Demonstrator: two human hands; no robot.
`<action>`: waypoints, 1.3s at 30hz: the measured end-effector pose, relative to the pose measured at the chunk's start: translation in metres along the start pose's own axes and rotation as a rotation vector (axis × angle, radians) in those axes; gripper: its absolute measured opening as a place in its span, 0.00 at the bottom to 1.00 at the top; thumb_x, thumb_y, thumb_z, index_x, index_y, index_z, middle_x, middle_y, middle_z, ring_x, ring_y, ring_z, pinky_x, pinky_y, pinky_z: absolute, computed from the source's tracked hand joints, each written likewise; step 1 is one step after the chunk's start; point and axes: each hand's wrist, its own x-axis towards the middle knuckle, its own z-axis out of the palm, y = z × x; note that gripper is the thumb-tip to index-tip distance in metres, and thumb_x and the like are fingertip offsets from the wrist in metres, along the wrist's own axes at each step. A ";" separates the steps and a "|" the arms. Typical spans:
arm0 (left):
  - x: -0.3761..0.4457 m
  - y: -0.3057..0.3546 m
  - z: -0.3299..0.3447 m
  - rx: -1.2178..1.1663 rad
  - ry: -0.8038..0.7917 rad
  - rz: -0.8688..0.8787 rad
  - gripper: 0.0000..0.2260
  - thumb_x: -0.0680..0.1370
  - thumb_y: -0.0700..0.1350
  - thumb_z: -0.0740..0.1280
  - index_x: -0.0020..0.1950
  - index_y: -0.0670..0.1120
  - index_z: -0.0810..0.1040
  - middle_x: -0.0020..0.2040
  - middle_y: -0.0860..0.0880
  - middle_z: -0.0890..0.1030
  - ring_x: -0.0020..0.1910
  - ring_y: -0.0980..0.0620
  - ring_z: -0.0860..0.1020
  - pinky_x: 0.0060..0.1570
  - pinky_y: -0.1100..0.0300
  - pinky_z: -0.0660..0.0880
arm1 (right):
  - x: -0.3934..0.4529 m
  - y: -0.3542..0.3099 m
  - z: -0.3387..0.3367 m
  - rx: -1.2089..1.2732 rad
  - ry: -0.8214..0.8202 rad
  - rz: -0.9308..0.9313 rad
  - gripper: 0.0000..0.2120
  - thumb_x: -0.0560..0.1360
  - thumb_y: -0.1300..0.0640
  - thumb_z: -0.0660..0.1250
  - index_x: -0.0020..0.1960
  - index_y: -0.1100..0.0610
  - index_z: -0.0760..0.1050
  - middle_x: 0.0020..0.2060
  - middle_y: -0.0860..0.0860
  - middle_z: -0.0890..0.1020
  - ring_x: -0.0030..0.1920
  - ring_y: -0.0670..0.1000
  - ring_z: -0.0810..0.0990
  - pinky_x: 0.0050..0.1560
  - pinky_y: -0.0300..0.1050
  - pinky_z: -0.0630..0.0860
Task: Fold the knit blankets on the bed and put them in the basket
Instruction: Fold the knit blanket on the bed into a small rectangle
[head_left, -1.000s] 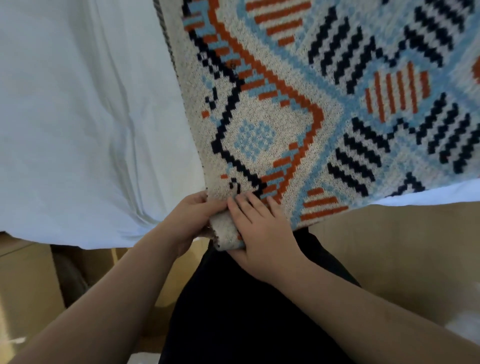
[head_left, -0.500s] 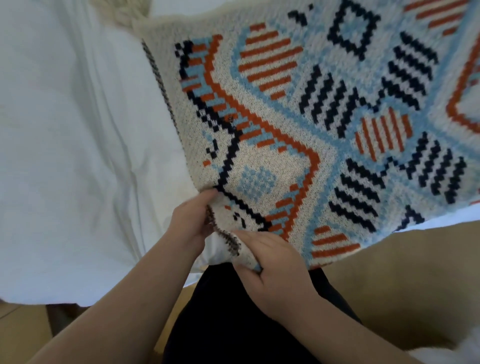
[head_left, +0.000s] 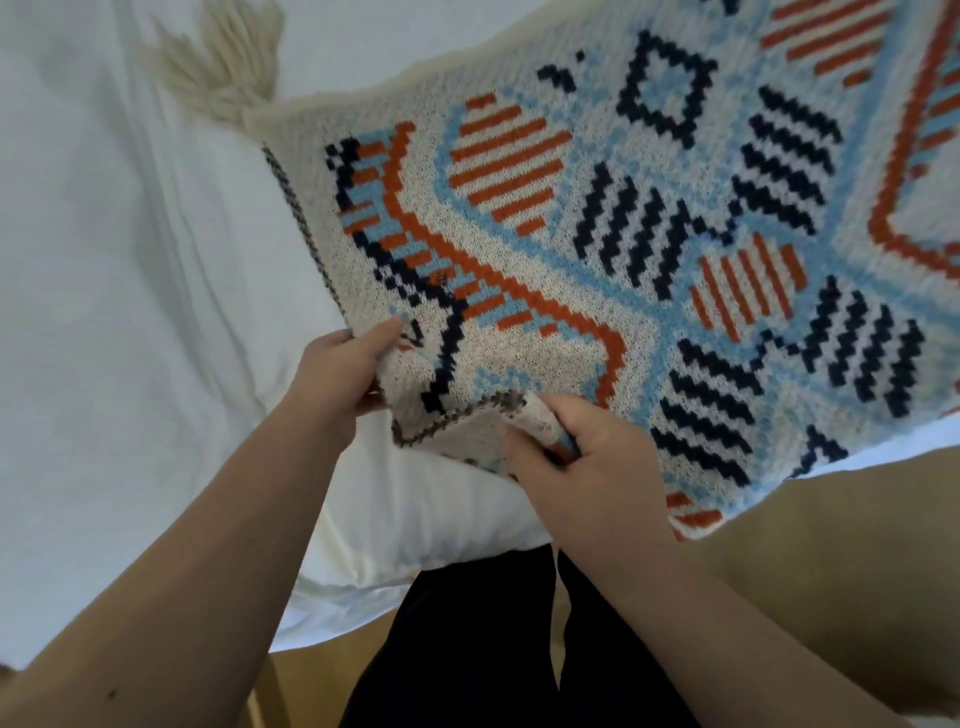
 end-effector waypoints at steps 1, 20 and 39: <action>0.005 0.003 0.001 0.010 0.013 -0.007 0.08 0.76 0.47 0.73 0.50 0.43 0.80 0.41 0.46 0.85 0.38 0.48 0.84 0.44 0.52 0.83 | 0.003 0.001 -0.001 -0.008 -0.002 0.012 0.17 0.75 0.52 0.70 0.32 0.43 0.67 0.26 0.49 0.71 0.25 0.48 0.66 0.26 0.40 0.62; 0.025 0.055 0.008 -0.185 -0.117 0.097 0.25 0.70 0.50 0.73 0.64 0.40 0.79 0.58 0.38 0.83 0.55 0.41 0.80 0.61 0.44 0.74 | 0.022 -0.011 -0.057 0.288 0.095 0.205 0.10 0.70 0.44 0.68 0.31 0.42 0.75 0.21 0.44 0.72 0.22 0.43 0.67 0.24 0.33 0.64; -0.054 0.220 0.278 0.296 0.114 0.657 0.15 0.68 0.56 0.69 0.37 0.44 0.76 0.33 0.43 0.73 0.32 0.49 0.74 0.35 0.54 0.66 | 0.031 0.078 -0.267 0.442 0.536 0.413 0.21 0.65 0.40 0.68 0.38 0.59 0.79 0.31 0.56 0.81 0.33 0.54 0.79 0.34 0.55 0.79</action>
